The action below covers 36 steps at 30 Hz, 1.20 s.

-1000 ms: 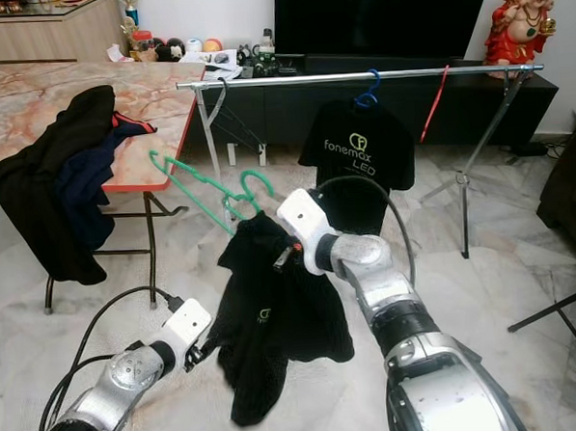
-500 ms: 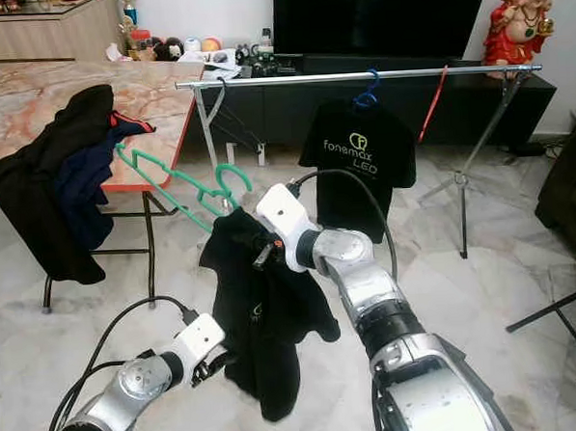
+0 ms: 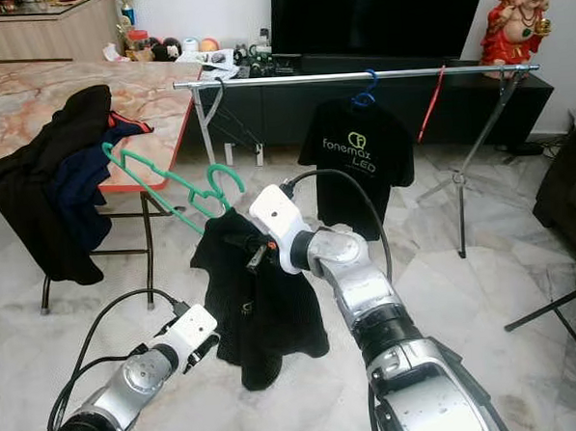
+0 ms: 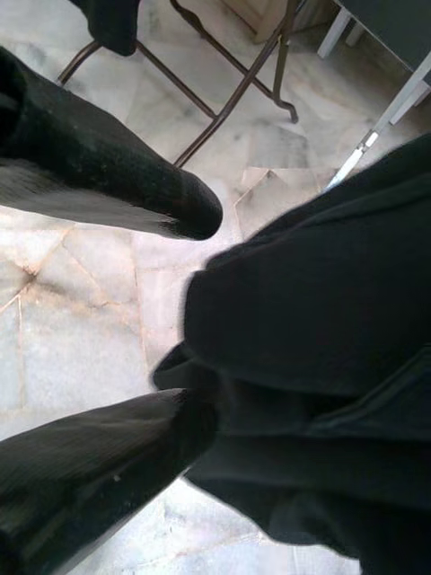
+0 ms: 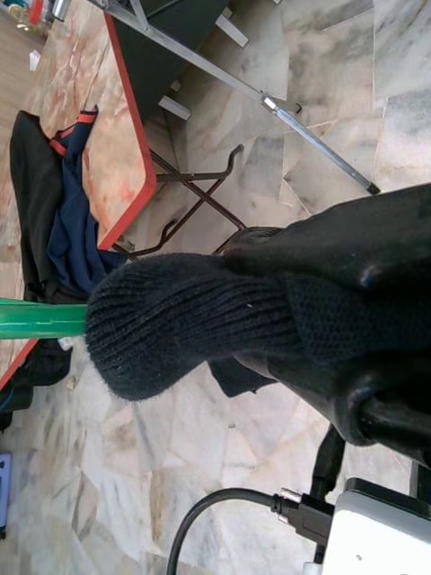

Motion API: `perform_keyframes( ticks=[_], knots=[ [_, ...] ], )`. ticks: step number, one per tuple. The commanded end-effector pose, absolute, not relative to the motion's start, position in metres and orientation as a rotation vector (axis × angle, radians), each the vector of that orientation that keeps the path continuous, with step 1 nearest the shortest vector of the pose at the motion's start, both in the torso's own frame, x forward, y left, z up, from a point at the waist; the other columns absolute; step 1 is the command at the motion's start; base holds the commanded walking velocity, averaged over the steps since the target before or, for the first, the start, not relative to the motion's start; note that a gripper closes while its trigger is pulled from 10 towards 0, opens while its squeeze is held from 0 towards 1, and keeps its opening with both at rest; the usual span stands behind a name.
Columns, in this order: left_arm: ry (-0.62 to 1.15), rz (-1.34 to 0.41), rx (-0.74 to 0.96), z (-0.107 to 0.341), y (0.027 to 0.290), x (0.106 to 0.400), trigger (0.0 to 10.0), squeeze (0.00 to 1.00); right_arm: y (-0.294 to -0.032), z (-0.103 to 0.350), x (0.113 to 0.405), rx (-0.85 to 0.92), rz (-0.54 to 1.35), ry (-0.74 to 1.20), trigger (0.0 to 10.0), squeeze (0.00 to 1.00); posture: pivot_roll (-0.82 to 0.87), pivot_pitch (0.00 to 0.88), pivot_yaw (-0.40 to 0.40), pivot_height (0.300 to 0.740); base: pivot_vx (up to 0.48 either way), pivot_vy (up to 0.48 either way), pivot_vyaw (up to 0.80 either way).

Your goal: Hang hanger

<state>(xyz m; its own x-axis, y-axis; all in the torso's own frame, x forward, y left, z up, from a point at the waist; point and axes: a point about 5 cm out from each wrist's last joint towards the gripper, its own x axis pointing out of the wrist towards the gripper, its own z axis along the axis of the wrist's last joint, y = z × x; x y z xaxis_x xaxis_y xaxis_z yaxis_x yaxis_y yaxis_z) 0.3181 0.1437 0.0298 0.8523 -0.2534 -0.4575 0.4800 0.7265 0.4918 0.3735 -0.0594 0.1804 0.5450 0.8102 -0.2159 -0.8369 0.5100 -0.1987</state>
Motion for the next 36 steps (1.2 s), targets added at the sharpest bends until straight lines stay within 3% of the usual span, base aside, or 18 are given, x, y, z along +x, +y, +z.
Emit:
perform_keyframes(
  ticks=[1,6,11,12,13,36],
  knots=[
    [0.4,-0.424,0.625,0.028,0.142,0.318,10.0,0.0,-0.057,0.192,0.373,-0.294,1.0,0.051,0.0,0.0,0.15,0.0,-0.073,0.74,0.0,0.0,0.0],
    [0.412,-0.411,0.665,0.026,0.142,0.319,10.0,0.0,-0.053,0.191,0.372,-0.295,1.002,0.051,0.0,0.0,0.16,0.0,-0.075,0.74,0.0,0.0,0.0],
    [0.399,-0.259,0.725,0.029,0.151,0.322,10.0,0.0,-0.049,0.193,0.37,-0.295,1.02,0.042,0.0,0.0,0.15,0.0,-0.075,0.74,0.0,0.0,0.0],
    [0.396,-0.244,0.724,0.03,0.153,0.323,4.2,0.0,-0.049,0.192,0.37,-0.297,1.019,0.043,0.0,0.0,0.15,0.0,-0.075,0.74,0.0,0.0,0.0],
    [0.392,-0.234,0.717,0.031,0.155,0.324,0.0,0.0,-0.049,0.192,0.37,-0.298,1.02,0.044,0.0,0.0,0.15,0.001,-0.075,0.74,0.0,0.0,0.0],
    [0.38,-0.248,0.645,0.03,0.15,0.325,0.0,0.0,-0.038,0.191,0.357,-0.303,1.096,0.029,0.0,0.0,0.15,0.008,-0.073,0.74,0.0,0.0,0.0]
  ],
)
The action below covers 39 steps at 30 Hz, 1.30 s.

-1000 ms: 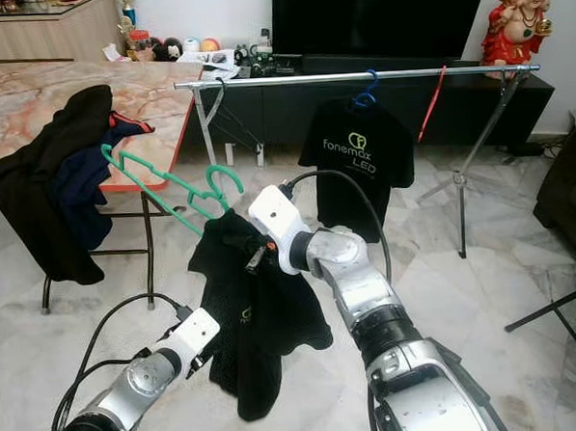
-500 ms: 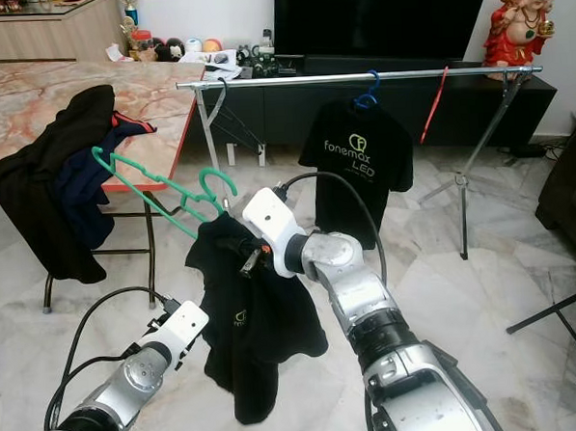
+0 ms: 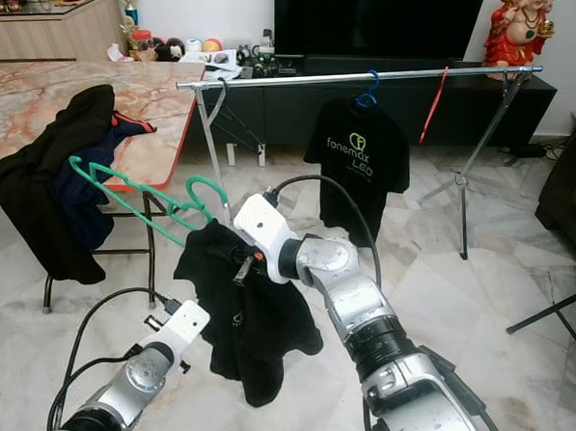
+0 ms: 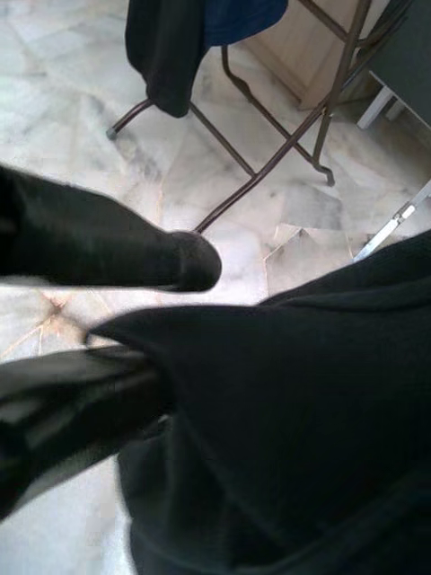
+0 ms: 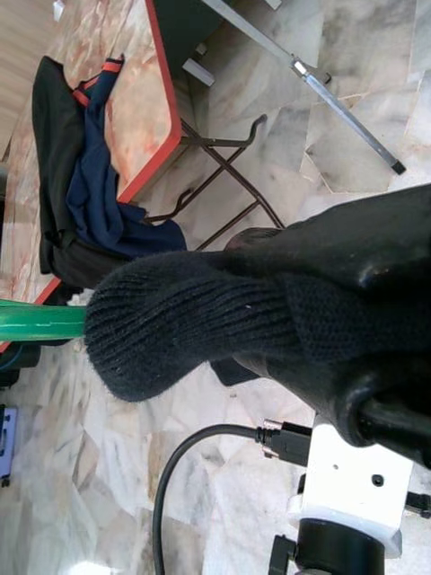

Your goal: Hang hanger

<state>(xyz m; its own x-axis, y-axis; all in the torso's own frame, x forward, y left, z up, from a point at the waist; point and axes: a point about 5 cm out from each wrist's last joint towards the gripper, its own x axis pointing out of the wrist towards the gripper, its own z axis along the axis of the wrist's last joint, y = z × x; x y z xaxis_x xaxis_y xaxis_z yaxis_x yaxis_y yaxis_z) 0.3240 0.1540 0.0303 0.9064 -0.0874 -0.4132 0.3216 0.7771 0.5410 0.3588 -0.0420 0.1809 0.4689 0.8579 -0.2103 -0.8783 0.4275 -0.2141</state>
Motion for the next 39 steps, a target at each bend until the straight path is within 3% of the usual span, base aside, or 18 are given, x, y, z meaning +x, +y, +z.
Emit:
perform_keyframes(
  ticks=[1,19,25,29,39],
  knots=[
    [0.379,-0.249,0.644,0.03,0.15,0.324,0.0,0.0,-0.038,0.191,0.357,-0.303,1.095,0.029,0.0,0.0,0.15,0.008,-0.074,0.74,0.0,0.0,0.0],
    [0.392,-0.263,0.589,0.027,0.15,0.322,0.0,0.0,-0.052,0.184,0.358,-0.327,1.063,0.052,0.0,0.0,0.15,0.013,-0.074,0.74,0.0,0.0,0.0],
    [0.403,-0.251,0.58,0.025,0.156,0.319,0.0,0.0,-0.092,0.165,0.359,-0.497,1.048,0.133,0.0,0.0,0.15,0.014,-0.074,0.74,0.0,0.0,0.0],
    [0.422,-0.241,0.55,0.02,0.158,0.315,0.0,0.0,-0.136,0.153,0.349,-0.501,1.095,0.2,0.0,0.0,0.14,0.017,-0.075,0.74,0.0,0.0,0.0],
    [0.444,-0.251,0.545,0.017,0.161,0.312,0.0,0.0,-0.19,0.134,0.33,-0.472,1.136,0.306,0.0,0.0,0.13,0.008,-0.062,0.74,0.0,0.0,0.0]
  ],
)
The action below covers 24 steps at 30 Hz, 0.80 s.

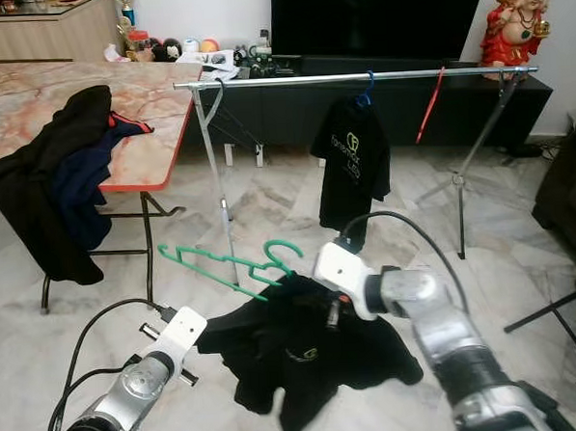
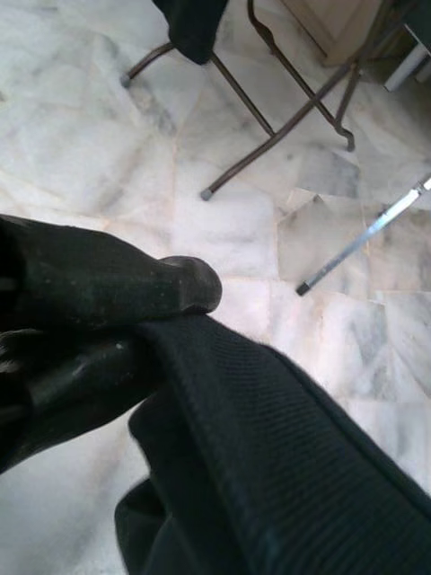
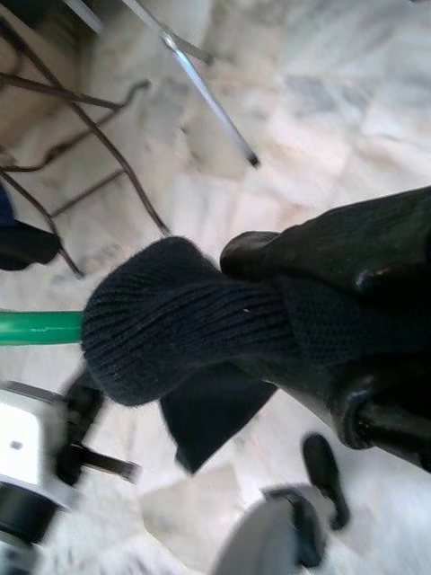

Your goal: Hang hanger

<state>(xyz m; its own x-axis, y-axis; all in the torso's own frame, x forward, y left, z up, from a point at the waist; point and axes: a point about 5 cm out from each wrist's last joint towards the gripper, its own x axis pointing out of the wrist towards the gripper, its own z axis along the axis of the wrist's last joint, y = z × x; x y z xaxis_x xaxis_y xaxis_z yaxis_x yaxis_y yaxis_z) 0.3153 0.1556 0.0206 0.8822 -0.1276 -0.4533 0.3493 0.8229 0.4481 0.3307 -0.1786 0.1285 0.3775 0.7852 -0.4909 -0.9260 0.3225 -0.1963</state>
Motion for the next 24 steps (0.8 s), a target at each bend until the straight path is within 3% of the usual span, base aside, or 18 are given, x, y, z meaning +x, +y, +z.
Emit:
perform_keyframes(
  ticks=[1,5,8,13,24],
  knots=[
    [0.447,-0.254,0.544,0.017,0.161,0.312,0.0,0.0,-0.194,0.132,0.329,-0.472,1.137,0.32,0.0,0.0,0.13,0.008,-0.062,0.74,0.0,0.0,0.0],
    [0.452,-0.256,0.543,0.017,0.163,0.312,0.0,0.0,-0.207,0.125,0.321,-0.475,1.16,0.376,0.0,0.0,0.13,0.004,-0.059,0.74,0.0,0.0,0.0],
    [0.454,-0.255,0.541,0.017,0.165,0.312,0.0,0.0,-0.226,0.106,0.31,-0.605,1.169,0.525,0.0,0.0,0.12,0.0,-0.053,0.74,0.0,0.0,0.0],
    [0.459,-0.257,0.537,0.017,0.167,0.312,0.0,0.0,-0.238,0.095,0.303,-0.664,1.176,0.617,0.0,0.0,0.12,0.0,-0.048,0.74,0.0,0.0,0.0],
    [0.464,-0.255,0.518,0.019,0.167,0.313,0.0,0.0,-0.233,0.086,0.298,-0.719,1.251,0.668,0.0,0.0,0.13,0.012,-0.053,0.74,0.0,0.0,0.0]
  ],
)
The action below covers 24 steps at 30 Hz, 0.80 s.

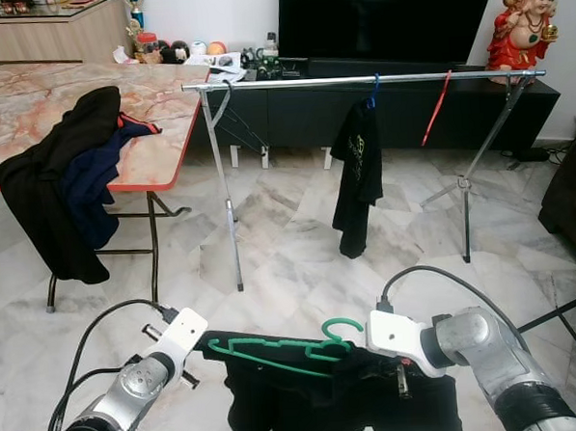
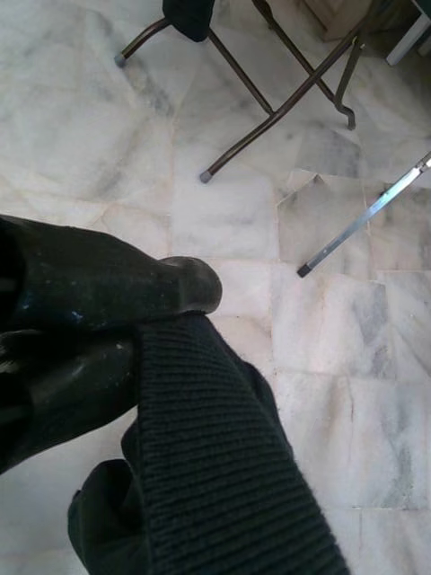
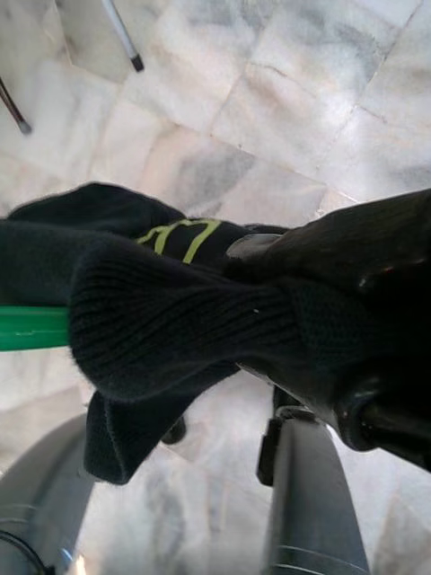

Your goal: Hang hanger

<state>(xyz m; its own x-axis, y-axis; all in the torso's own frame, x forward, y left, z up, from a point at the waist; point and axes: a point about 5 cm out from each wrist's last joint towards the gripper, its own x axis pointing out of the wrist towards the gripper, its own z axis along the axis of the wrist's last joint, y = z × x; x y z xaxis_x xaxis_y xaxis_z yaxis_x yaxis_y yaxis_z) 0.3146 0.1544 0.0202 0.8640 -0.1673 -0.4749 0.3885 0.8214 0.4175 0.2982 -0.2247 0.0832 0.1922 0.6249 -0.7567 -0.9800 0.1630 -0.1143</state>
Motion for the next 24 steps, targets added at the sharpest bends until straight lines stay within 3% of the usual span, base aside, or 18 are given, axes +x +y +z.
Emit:
perform_keyframes(
  ticks=[1,5,17,24],
  knots=[
    [0.464,-0.254,0.517,0.019,0.168,0.313,0.0,0.0,-0.235,0.084,0.298,-0.747,1.244,0.68,0.0,0.0,0.13,0.012,-0.053,0.74,0.0,0.0,0.0],
    [0.472,-0.251,0.514,0.018,0.17,0.312,0.0,0.0,-0.246,0.077,0.299,-0.926,1.196,0.758,0.0,0.0,0.13,0.017,-0.056,0.74,0.0,0.0,0.0],
    [0.498,-0.285,0.508,0.013,0.167,0.309,0.0,0.0,-0.241,0.092,0.331,-1.019,0.896,0.6,0.0,0.0,0.13,0.021,-0.056,0.74,0.0,0.0,0.0],
    [0.504,-0.426,0.438,0.022,0.16,0.31,0.0,0.0,-0.236,0.076,0.322,-1.047,0.946,0.648,0.0,0.0,0.14,0.025,-0.058,0.74,0.0,0.0,0.0]
  ],
)
